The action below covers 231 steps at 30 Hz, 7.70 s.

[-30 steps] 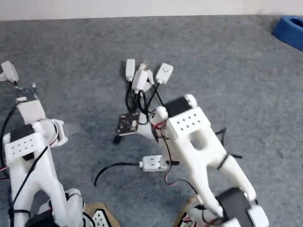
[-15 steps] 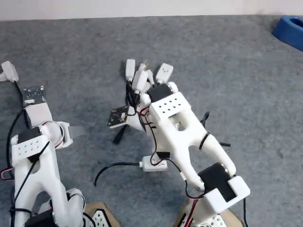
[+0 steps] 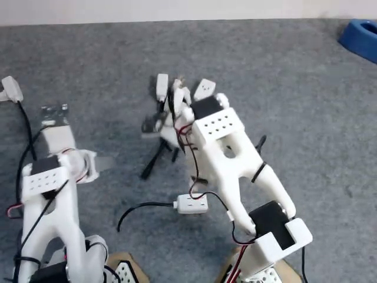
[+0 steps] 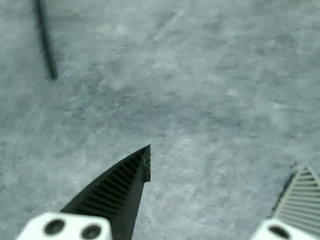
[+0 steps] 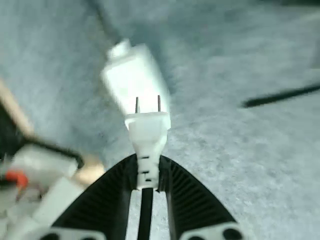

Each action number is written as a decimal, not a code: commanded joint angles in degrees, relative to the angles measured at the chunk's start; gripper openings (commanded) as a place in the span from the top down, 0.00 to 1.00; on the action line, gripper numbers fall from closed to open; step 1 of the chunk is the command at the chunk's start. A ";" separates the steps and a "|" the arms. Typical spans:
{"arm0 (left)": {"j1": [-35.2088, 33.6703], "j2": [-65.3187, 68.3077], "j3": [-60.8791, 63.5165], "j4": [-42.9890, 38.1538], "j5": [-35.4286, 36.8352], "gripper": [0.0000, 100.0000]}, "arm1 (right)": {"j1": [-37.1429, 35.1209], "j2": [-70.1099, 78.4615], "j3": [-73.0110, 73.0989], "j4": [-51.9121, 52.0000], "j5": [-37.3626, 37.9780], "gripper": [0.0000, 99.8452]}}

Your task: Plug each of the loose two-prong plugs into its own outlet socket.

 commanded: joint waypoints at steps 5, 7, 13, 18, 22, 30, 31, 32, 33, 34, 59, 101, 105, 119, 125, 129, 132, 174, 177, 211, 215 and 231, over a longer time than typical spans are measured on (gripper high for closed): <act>13.67 -0.48 -11.82 5.80 0.44 0.59 | -2.24 -1.27 -14.99 -2.77 -22.95 0.99; 16.57 -0.48 -14.02 7.65 0.53 0.59 | -4.53 -2.07 -15.08 -4.97 -23.56 0.99; 18.42 -0.48 -15.08 7.82 0.53 0.59 | -11.38 -7.43 -2.86 -19.56 -28.04 0.99; 18.33 -0.57 -17.01 8.18 0.53 0.59 | -12.18 -12.88 14.37 -31.43 -27.78 0.99; 19.12 -0.57 -18.95 8.70 0.53 0.59 | -11.91 -17.36 20.97 -33.63 -26.37 0.99; 21.76 -0.57 -21.67 11.16 0.53 0.59 | -11.82 -20.70 25.27 -35.03 -26.29 0.99; 21.76 -0.48 -21.67 11.16 0.53 0.59 | -11.82 -20.70 25.45 -35.03 -26.29 0.99; 21.76 -0.48 -21.67 11.16 0.53 0.59 | -11.82 -20.70 25.63 -34.95 -26.20 0.99; 21.67 -0.48 -21.85 11.16 0.53 0.59 | -11.82 -20.70 25.71 -34.95 -26.29 0.99; 21.32 -0.48 -22.37 11.16 0.53 0.59 | -11.82 -20.70 25.80 -34.86 -26.29 0.99; 27.65 -0.40 -14.29 9.58 2.55 0.59 | -9.36 -21.23 17.27 -25.45 -29.19 0.99; 15.52 0.04 -7.96 -1.76 2.90 0.59 | 16.04 -21.32 -2.86 0.22 4.48 0.76; 20.88 -0.40 -8.04 0.00 2.99 0.59 | 12.18 -18.59 -0.84 -6.55 -9.93 0.76; 36.09 -0.22 -14.90 29.19 -3.69 0.59 | 17.71 -24.92 33.80 -29.76 -28.84 0.76; 29.41 -0.48 -8.48 25.76 -3.87 0.59 | 12.09 -28.62 36.70 -31.69 -21.01 0.76; 20.00 -0.48 -8.22 23.12 -6.15 0.59 | 7.60 -22.11 25.36 -26.95 -8.79 0.76; 14.55 -0.13 -8.04 20.13 -3.08 0.59 | 5.93 -12.18 13.49 -25.89 -5.27 0.76; 11.12 22.73 -15.16 6.59 -3.08 0.59 | -2.07 30.99 -28.26 -9.54 18.29 0.77; 11.12 21.14 -14.99 7.65 -2.99 0.59 | -1.36 31.60 -27.30 -10.51 18.99 0.77; 11.12 6.02 -7.60 8.18 -2.99 0.59 | -4.53 40.84 -19.47 -14.99 16.88 0.93; 11.12 6.02 -7.60 8.18 -3.08 0.59 | -2.68 39.34 -19.12 -14.64 16.97 0.93; 11.21 6.02 -7.60 8.18 -3.08 0.59 | 4.97 40.92 -19.03 -14.99 16.62 0.99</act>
